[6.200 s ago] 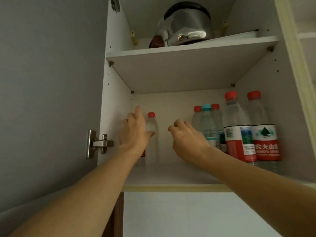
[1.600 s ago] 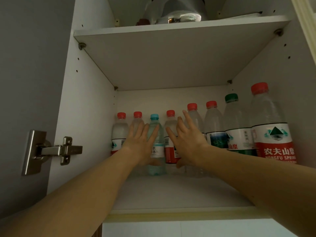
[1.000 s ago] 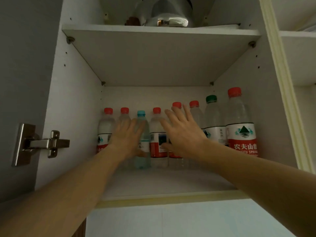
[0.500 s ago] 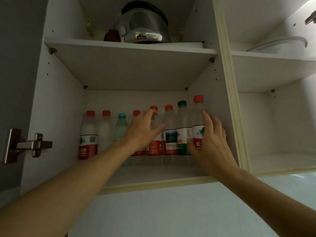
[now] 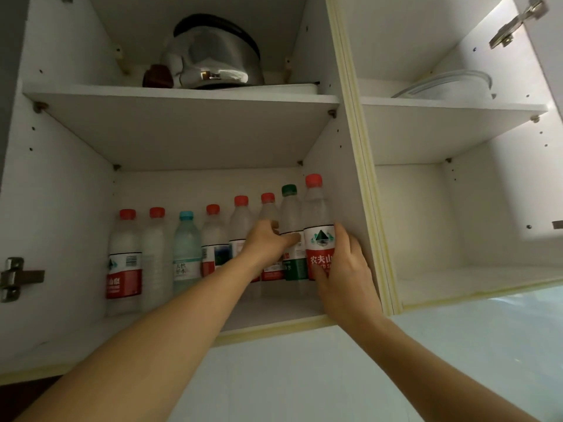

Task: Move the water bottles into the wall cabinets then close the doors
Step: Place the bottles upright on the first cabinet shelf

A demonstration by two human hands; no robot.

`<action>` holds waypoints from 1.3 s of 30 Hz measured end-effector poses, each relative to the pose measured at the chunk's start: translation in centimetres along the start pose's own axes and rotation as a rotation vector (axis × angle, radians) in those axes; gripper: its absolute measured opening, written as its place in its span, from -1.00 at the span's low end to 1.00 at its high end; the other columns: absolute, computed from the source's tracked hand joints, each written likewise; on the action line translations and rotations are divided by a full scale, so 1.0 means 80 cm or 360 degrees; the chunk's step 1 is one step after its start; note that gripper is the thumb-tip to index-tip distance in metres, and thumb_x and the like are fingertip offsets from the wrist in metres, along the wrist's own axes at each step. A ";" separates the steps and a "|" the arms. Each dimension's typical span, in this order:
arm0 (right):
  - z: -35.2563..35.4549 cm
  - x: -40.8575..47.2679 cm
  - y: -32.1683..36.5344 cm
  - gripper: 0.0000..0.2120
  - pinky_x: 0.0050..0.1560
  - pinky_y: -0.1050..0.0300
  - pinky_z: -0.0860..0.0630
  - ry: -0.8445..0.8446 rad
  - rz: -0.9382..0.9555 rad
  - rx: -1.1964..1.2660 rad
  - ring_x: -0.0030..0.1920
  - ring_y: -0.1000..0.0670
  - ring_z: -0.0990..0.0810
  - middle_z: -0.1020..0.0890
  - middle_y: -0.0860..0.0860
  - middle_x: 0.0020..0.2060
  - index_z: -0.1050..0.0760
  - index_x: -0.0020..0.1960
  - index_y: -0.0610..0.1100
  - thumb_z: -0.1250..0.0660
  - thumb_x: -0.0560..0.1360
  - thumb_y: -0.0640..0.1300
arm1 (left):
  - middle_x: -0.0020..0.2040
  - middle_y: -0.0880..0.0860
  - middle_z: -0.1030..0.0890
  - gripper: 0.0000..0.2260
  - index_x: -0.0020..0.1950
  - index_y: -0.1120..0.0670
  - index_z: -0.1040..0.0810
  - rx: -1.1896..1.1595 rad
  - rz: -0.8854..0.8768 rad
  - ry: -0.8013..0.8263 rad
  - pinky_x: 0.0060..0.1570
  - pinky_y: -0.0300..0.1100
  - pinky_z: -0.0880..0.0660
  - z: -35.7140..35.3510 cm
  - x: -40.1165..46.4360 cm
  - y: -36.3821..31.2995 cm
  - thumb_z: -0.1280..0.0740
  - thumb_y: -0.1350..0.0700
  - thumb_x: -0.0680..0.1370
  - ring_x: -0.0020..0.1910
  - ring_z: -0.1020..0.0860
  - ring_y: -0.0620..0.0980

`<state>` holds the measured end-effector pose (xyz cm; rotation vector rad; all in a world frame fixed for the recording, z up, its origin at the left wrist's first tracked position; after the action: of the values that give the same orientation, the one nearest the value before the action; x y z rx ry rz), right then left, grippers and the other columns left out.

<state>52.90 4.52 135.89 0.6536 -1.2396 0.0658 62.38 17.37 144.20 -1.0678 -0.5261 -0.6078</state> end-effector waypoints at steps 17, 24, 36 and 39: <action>-0.006 0.001 -0.006 -0.20 0.31 0.01 -0.51 -0.0012 -0.0011 -0.0108 0.37 -0.01 -0.49 -0.43 0.04 0.42 -0.07 0.58 0.05 -0.47 0.51 0.06 | 0.43 0.10 -0.50 -0.40 0.59 0.05 -0.27 0.0377 -0.0253 0.0025 0.16 -0.14 -0.36 0.019 0.052 -0.066 -0.37 -0.06 0.61 0.33 -0.49 0.05; -0.006 0.005 -0.009 -0.25 0.17 0.03 -0.60 0.0016 -0.0071 -0.0093 0.25 -0.02 -0.58 -0.51 0.03 0.32 -0.10 0.54 0.07 -0.47 0.51 0.08 | 0.33 0.06 -0.56 -0.58 0.48 0.05 -0.41 0.0178 -0.0309 -0.0141 0.33 0.03 -0.47 0.039 0.039 -0.060 -0.31 -0.05 0.65 0.27 -0.53 0.03; -0.008 0.032 0.000 -0.46 0.01 0.11 -0.62 0.0726 -0.0227 0.0447 -0.01 0.09 -0.68 -0.70 0.08 0.05 -0.48 0.32 0.03 -0.58 0.41 0.04 | 0.12 -0.04 -0.60 -0.75 0.33 0.01 -0.52 0.0471 -0.0297 -0.0369 0.04 -0.13 -0.49 0.167 -0.019 -0.066 -0.28 0.00 0.67 0.10 -0.56 -0.04; -0.018 0.038 0.028 -0.62 0.04 0.08 -0.66 0.1022 -0.0189 0.0601 -0.07 0.07 -0.73 -0.75 0.06 -0.06 -0.57 0.15 0.04 -0.60 0.39 -0.02 | 0.14 0.02 -0.61 -0.79 0.29 0.03 -0.53 0.0576 -0.0184 -0.0369 0.14 -0.04 -0.52 0.200 -0.033 -0.060 -0.28 0.03 0.68 0.09 -0.57 0.00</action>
<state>54.35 6.16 139.27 0.9400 -0.5666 0.3878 55.54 30.80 151.81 -0.7704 -0.8700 -0.4681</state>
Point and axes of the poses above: each hand's wrist, its own x-axis towards the middle knuckle, its own z-axis out of the back of the hand, y = z × x, the point moved 2 cm from there along x, towards the middle knuckle
